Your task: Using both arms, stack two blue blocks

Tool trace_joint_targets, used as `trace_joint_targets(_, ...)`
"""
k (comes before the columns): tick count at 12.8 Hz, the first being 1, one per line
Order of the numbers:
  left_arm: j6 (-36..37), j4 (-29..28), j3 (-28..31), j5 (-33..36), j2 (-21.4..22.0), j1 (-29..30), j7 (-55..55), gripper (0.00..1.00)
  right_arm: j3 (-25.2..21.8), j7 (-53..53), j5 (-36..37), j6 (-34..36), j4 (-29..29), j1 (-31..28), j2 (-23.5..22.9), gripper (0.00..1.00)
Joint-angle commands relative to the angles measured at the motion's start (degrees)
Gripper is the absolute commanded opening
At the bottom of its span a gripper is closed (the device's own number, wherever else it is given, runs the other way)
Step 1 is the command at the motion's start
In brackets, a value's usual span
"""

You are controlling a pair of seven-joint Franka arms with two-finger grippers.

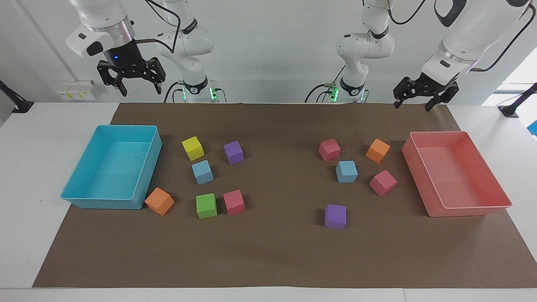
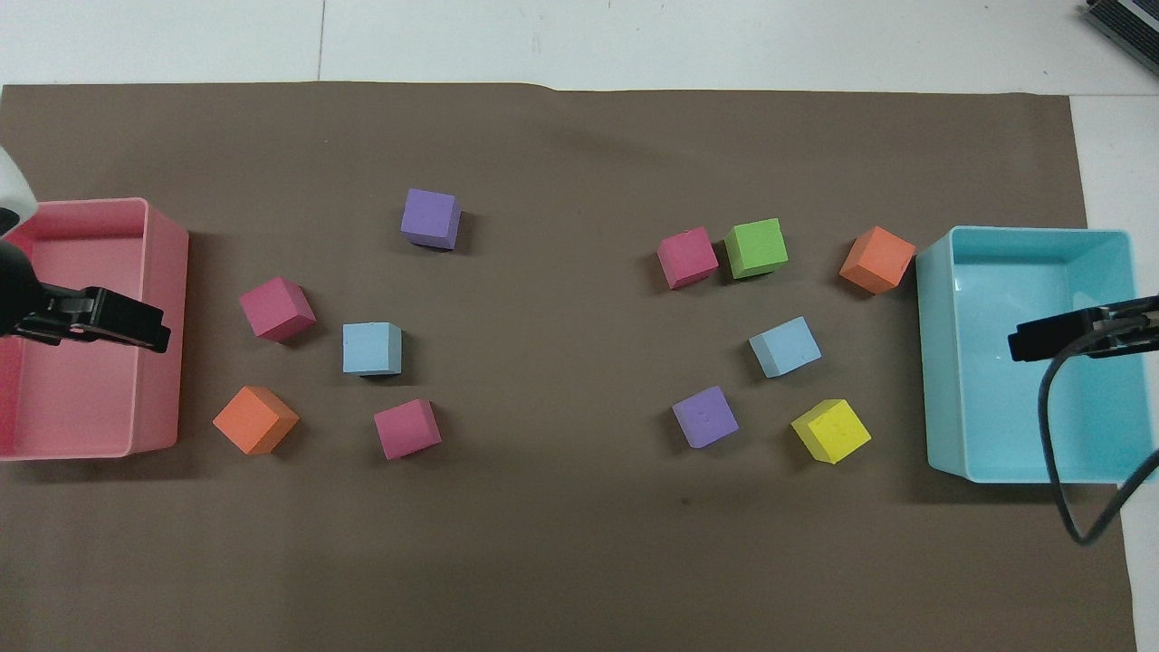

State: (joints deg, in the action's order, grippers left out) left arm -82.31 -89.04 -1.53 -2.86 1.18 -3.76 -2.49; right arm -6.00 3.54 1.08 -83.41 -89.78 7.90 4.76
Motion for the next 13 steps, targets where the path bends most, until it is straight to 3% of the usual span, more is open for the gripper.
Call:
trace_joint_targets(1, -0.66, -1.31, -0.31, 0.66, 1.28, 0.60, -0.33, 1.00, 0.20, -0.64, -1.17, -3.50, -4.34, 0.70, 1.48, 1.00)
trace_joint_targets(7, -0.66, -1.31, -0.31, 0.57, 1.28, 0.60, -0.33, 1.00, 0.20, 8.23, -2.66, -12.38, -10.84, 0.97, 0.34, 1.00)
trace_joint_targets(13, -0.66, -1.31, -0.31, 0.66, 1.28, 0.60, -0.33, 1.00, 0.20, 16.40, -2.66, -18.98, -15.77, 3.96, -3.70, 1.00)
